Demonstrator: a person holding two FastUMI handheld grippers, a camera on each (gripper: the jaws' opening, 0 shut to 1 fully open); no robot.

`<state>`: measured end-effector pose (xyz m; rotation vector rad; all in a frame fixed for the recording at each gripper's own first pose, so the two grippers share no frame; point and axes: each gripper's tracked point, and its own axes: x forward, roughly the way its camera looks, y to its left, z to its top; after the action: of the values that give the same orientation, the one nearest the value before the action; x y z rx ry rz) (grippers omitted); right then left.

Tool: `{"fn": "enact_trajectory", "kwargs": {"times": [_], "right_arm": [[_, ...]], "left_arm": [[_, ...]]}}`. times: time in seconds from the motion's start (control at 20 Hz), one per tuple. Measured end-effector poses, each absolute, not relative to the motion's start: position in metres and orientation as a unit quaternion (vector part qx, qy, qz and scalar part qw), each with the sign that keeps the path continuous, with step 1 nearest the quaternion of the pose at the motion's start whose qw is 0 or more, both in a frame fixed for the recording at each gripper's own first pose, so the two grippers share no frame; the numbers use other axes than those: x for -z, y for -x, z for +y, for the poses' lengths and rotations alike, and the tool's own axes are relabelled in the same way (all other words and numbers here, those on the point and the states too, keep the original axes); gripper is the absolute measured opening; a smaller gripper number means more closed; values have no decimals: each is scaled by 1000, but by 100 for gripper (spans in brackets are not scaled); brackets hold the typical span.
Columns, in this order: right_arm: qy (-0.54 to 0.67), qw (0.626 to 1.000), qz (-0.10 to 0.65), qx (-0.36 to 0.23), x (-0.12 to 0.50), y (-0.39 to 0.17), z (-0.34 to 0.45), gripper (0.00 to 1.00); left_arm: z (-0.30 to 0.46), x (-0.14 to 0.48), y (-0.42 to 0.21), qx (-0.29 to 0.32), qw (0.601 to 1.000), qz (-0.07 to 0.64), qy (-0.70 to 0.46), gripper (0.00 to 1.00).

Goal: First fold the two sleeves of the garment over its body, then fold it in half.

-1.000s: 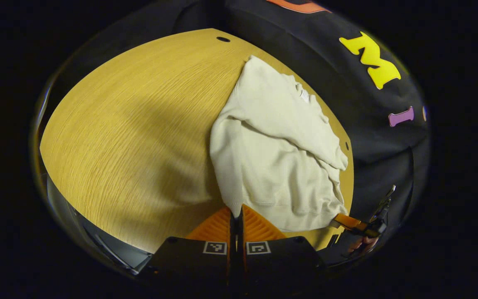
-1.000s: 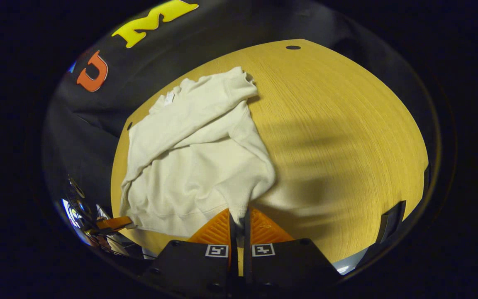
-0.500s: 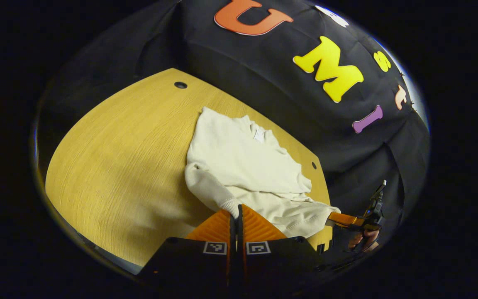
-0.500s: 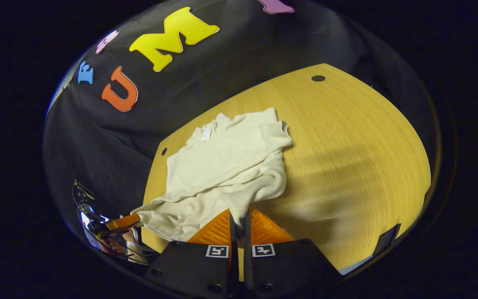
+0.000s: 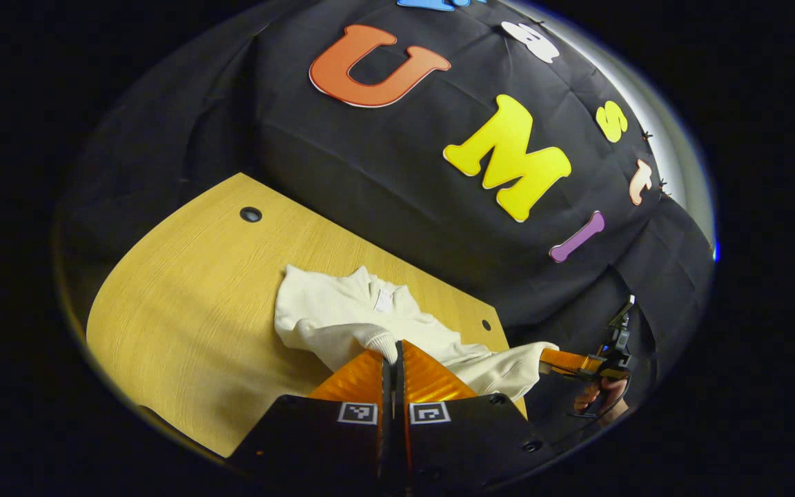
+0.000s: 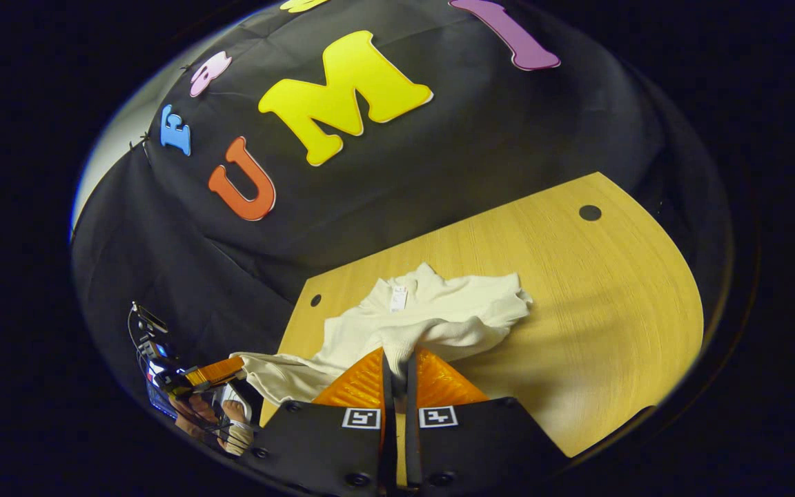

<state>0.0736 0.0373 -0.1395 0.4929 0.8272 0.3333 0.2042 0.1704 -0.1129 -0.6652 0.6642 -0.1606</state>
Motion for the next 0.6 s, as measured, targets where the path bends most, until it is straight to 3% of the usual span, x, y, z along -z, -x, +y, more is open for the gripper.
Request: {"fn": "enact_trajectory", "kwargs": {"times": [0.2, 0.6], "right_arm": [[-263, 869, 392, -149, 146, -132, 43, 6], [-318, 853, 404, -96, 249, -216, 39, 6]], "left_arm": [[180, 116, -243, 65, 886, 319, 330, 3], [194, 176, -330, 44, 887, 318, 332, 3]]}}
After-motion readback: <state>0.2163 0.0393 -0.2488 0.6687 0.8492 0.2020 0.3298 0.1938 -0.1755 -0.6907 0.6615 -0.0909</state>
